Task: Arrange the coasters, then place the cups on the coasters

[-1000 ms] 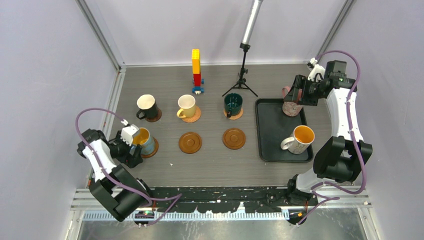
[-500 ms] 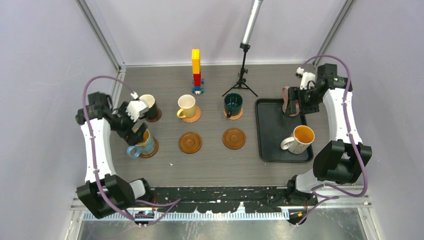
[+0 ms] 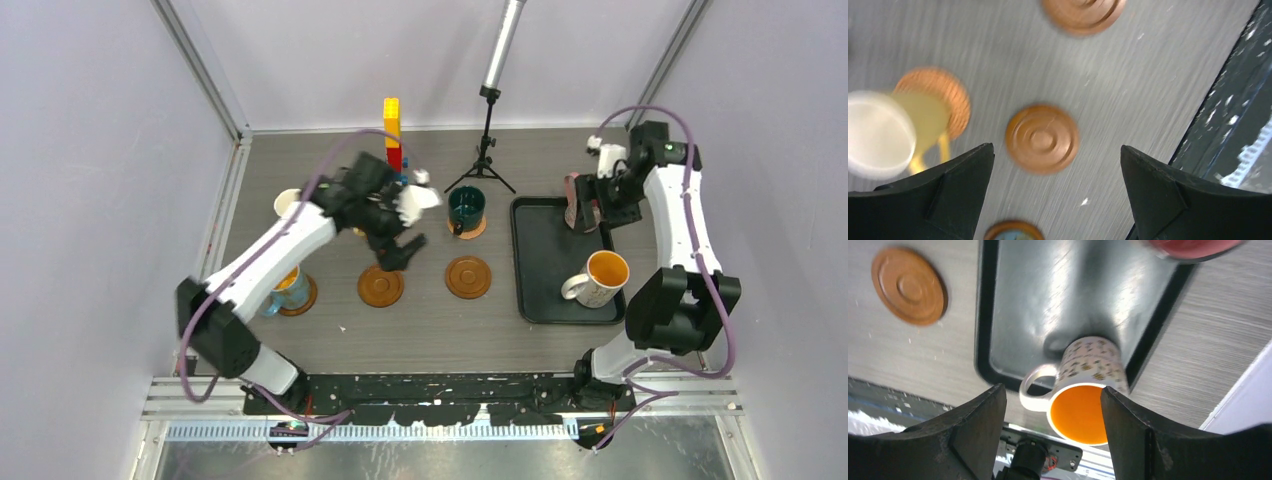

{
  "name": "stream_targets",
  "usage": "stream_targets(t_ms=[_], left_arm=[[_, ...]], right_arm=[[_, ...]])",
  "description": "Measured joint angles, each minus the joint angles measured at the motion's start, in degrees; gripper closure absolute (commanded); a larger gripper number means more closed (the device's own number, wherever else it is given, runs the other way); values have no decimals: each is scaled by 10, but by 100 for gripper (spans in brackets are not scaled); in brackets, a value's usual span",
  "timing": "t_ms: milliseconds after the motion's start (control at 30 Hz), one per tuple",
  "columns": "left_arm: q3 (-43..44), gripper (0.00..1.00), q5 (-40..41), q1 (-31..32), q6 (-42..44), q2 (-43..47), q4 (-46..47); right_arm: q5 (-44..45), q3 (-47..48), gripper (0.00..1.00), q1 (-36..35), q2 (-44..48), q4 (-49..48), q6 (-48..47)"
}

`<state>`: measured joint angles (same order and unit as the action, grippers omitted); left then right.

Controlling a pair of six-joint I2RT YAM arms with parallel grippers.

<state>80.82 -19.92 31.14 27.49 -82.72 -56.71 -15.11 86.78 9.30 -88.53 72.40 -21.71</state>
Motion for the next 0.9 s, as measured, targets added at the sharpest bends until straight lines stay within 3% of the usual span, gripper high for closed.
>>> stream_targets(t_ms=[200, 433, 500, 900], left_arm=[[189, 0, 33, 182, -90, -226, 43], [522, 0, 72, 303, -166, -505, 52], [583, 0, 78, 324, -185, -553, 52], [639, 23, 109, 377, -210, -623, 103]], right_arm=[[-18, 72, 27, 103, -50, -9, 36], [-6, 72, 27, 191, -54, 0, 32], [0, 68, 27, 206, -54, 1, 26], [41, 17, 27, 274, -65, 24, -38]])
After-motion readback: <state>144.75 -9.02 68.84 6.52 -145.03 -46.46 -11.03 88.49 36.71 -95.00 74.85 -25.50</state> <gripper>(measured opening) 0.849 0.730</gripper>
